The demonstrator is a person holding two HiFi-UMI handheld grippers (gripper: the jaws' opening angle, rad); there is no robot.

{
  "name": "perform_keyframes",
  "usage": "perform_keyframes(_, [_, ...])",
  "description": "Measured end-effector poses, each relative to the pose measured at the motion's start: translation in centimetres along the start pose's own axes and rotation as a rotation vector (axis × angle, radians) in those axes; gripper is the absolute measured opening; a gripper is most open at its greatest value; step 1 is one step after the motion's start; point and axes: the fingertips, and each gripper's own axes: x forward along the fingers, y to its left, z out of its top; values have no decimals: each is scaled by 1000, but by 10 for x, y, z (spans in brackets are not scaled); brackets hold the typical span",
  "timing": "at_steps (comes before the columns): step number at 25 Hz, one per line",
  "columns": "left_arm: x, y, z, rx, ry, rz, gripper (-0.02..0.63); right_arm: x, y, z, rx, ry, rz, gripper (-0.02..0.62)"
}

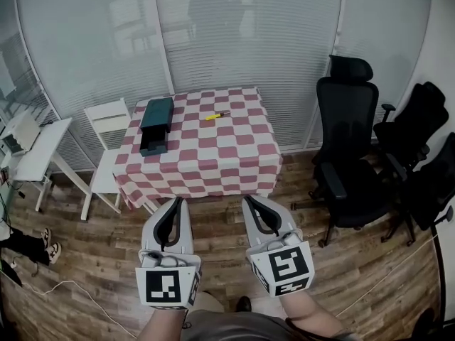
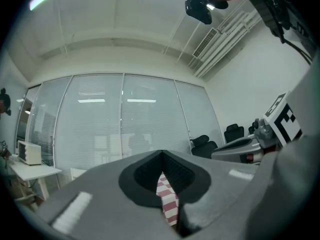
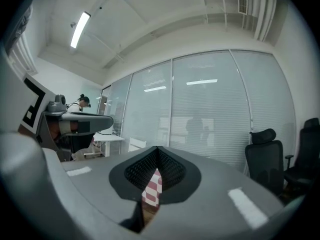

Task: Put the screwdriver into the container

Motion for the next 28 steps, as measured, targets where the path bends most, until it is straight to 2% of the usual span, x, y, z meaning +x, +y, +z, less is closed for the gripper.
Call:
perform_keyframes(6, [8,1,-17,-2,38,9,0,13,1,-14,28,18,47,25])
perform_keyframes(14, [57,48,-45,-15,62,13,0,81,-7,-32,44,60,35,25])
perform_keyframes(28, [168,151,-39,-39,-25,-35,0,223,-38,21,-3,22,-74,25])
